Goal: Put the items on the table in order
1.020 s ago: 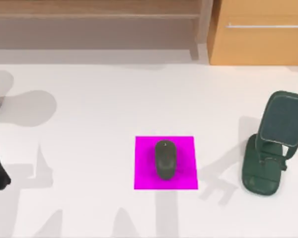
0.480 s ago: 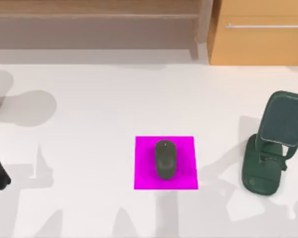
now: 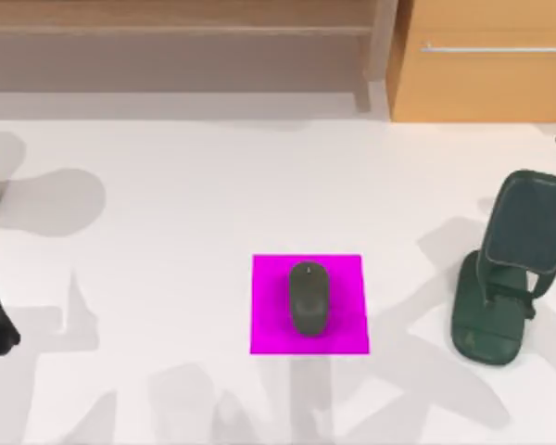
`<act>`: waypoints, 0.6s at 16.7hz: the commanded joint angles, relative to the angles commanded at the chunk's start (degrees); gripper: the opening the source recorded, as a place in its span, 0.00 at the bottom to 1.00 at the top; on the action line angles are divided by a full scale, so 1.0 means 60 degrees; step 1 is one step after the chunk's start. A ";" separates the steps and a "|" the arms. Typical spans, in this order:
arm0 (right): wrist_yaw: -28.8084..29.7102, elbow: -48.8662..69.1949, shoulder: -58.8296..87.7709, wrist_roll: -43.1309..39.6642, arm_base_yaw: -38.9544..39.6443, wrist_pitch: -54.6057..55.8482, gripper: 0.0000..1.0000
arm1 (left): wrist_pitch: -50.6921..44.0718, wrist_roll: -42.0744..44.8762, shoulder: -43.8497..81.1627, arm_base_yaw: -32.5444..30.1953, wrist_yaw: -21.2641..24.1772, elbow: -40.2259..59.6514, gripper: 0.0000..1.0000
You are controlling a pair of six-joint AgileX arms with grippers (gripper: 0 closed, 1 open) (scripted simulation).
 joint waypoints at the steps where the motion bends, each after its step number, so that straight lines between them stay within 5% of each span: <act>1: 0.0167 -0.0007 0.0007 0.0959 0.0584 0.0009 0.00 | 0.0000 0.0000 0.0000 0.0000 0.0000 0.0000 1.00; 6: -0.0210 -0.0118 0.0349 0.4516 0.2885 -0.0058 0.00 | 0.0000 0.0000 0.0000 0.0000 0.0000 0.0000 1.00; 10: -0.1138 -0.0312 0.0659 0.5830 0.4156 -0.0105 0.00 | 0.0000 0.0000 0.0000 0.0000 0.0000 0.0000 1.00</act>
